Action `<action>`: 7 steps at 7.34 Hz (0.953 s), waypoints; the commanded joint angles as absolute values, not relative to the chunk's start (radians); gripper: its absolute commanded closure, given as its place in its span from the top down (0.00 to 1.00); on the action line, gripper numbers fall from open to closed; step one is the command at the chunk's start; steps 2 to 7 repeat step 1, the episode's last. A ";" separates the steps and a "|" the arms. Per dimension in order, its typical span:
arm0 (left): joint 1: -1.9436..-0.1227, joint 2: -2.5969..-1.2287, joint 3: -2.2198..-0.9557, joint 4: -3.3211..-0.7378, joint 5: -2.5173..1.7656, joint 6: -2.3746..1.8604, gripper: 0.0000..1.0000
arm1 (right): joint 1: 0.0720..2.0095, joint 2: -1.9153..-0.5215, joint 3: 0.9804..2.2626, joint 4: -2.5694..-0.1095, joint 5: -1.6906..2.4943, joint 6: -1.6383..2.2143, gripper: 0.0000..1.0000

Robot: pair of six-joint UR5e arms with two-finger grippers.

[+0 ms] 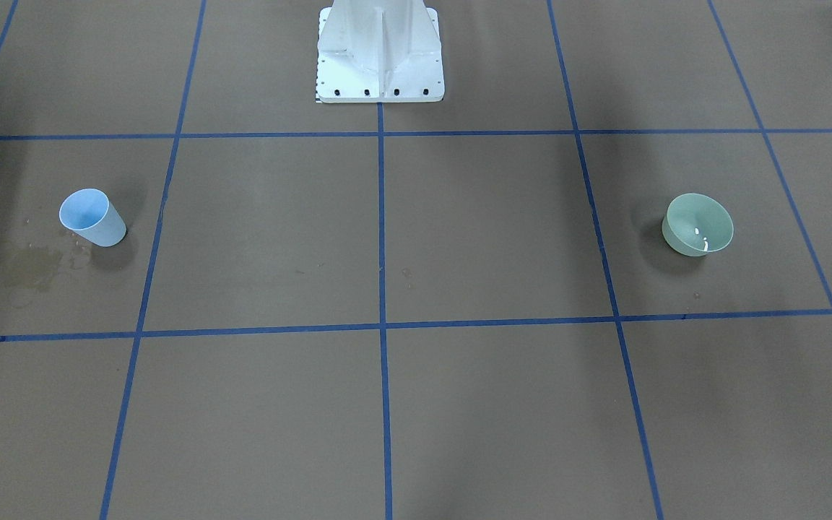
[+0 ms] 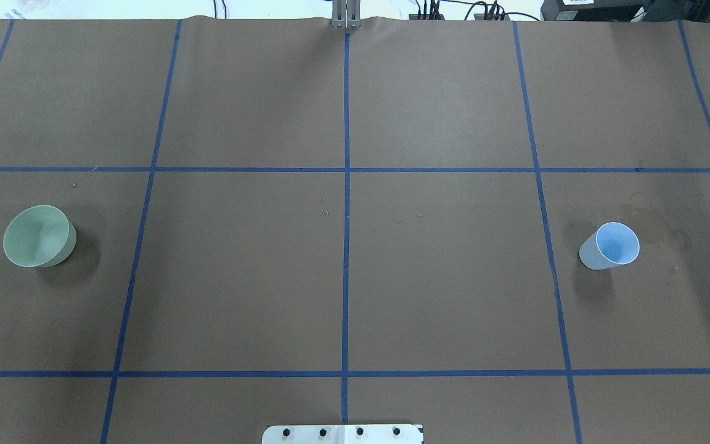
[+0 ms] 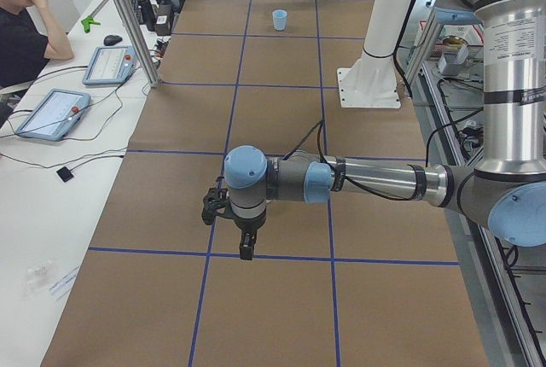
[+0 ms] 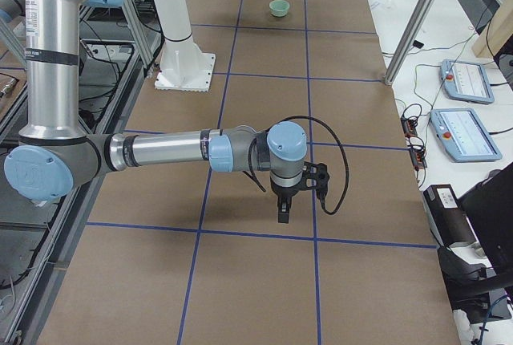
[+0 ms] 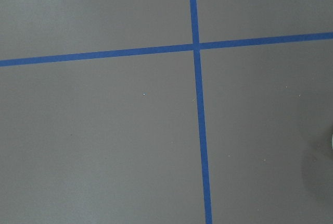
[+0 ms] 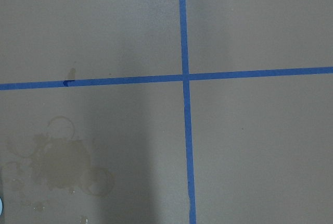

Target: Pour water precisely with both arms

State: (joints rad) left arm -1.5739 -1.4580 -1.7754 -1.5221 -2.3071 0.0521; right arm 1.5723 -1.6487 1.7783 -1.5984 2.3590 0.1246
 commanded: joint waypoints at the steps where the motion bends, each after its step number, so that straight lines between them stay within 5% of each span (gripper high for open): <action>1: -1.574 -1.460 -1.775 -1.523 -2.307 0.052 1.00 | 1.572 -1.647 1.784 -1.600 2.359 0.124 0.99; 7: -1.574 -1.460 -1.775 -1.523 -2.307 0.052 1.00 | 1.572 -1.647 1.784 -1.600 2.359 0.124 0.99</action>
